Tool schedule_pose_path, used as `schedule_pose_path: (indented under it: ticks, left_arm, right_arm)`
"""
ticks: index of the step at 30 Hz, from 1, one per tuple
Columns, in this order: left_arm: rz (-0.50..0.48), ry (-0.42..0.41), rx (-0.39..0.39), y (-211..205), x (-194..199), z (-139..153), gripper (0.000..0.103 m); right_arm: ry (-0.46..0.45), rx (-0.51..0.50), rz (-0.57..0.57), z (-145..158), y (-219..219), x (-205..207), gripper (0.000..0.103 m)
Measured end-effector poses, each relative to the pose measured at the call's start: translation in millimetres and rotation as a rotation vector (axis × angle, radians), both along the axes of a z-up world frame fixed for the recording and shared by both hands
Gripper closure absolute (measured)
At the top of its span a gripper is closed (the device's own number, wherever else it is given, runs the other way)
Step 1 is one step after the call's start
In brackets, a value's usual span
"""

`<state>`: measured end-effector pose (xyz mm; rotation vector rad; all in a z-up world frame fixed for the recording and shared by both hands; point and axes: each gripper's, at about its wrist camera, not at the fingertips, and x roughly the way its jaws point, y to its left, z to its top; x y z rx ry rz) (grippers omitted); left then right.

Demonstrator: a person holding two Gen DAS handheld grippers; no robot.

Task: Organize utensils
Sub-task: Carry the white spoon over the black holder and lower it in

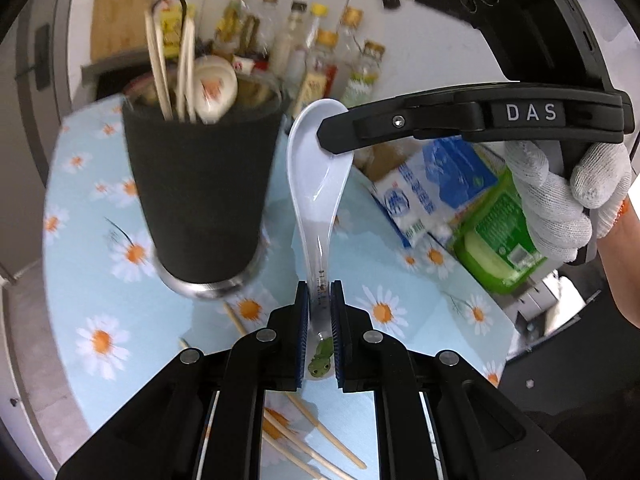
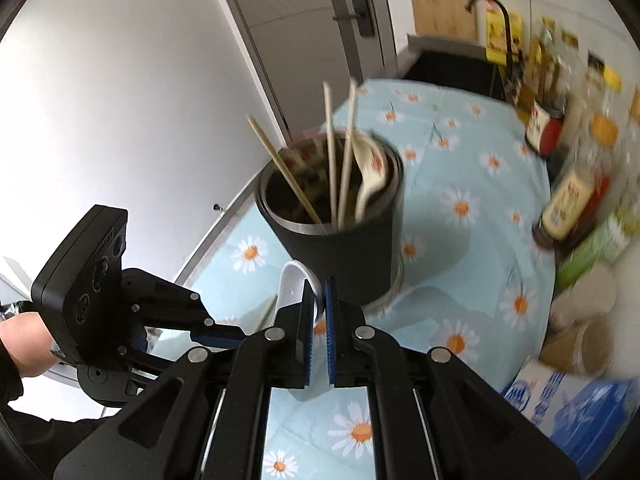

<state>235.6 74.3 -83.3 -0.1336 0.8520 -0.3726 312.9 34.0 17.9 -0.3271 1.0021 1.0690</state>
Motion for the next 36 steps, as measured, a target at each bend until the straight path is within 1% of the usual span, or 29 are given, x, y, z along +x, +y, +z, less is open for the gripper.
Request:
schedule_pose_path:
  ticks: [2, 5, 8, 9, 10, 12, 13, 16, 21, 24, 27, 31, 34, 36]
  left_arm:
    - [0.015, -0.034, 0.026, 0.6, 0.5, 11.2, 0.093]
    - [0.033, -0.075, 0.042, 6.0, 5.2, 28.2, 0.094]
    - [0.044, -0.114, 0.061, 9.7, 11.1, 45.7, 0.094]
    - [0.044, -0.129, 0.06, 11.8, 14.6, 53.4, 0.094]
    - [0.045, -0.139, 0.064, 15.8, 17.8, 59.3, 0.093]
    - [0.053, -0.17, 0.09, 21.2, 27.1, 72.3, 0.093]
    - [0.057, -0.178, 0.094, 22.6, 30.8, 75.5, 0.094]
    - [0.066, -0.202, 0.116, 26.8, 46.2, 84.6, 0.094]
    - [0.092, -0.212, 0.127, 32.3, 68.0, 86.7, 0.094]
    - [0.095, -0.211, 0.139, 34.9, 79.5, 85.1, 0.093]
    - [0.101, -0.202, 0.134, 40.5, 87.7, 81.2, 0.093]
    - [0.119, -0.214, 0.156, 42.7, 90.8, 77.1, 0.093]
    - [0.119, -0.215, 0.153, 43.3, 90.7, 77.5, 0.094]
    - [0.113, -0.22, 0.168, 41.7, 90.7, 77.8, 0.093]
  right_arm:
    - [-0.03, 0.015, 0.009, 14.4, 4.4, 0.2, 0.097]
    - [-0.072, 0.039, 0.014, 36.6, 10.3, 2.7, 0.097]
    - [-0.136, 0.06, 0.025, 60.7, 15.8, 3.3, 0.097]
    - [-0.157, 0.067, 0.03, 66.5, 17.2, 4.4, 0.097]
    - [-0.201, 0.07, 0.038, 75.4, 20.3, 4.2, 0.097]
    - [-0.242, 0.074, 0.042, 88.2, 24.8, 7.2, 0.097]
    - [-0.266, 0.074, 0.045, 96.3, 28.5, 10.2, 0.097]
    - [-0.313, 0.069, 0.042, 107.5, 35.7, 15.5, 0.097]
    - [-0.353, 0.057, 0.027, 113.3, 47.5, 34.3, 0.097]
    - [-0.378, 0.044, 0.025, 111.3, 53.4, 42.3, 0.097]
    - [-0.389, 0.029, 0.027, 105.8, 58.4, 49.3, 0.097]
    - [-0.388, 0.032, 0.015, 98.9, 61.7, 57.2, 0.097]
    - [-0.387, 0.036, 0.014, 97.7, 62.0, 59.4, 0.097]
    - [-0.389, 0.037, 0.018, 98.1, 60.7, 59.4, 0.097]
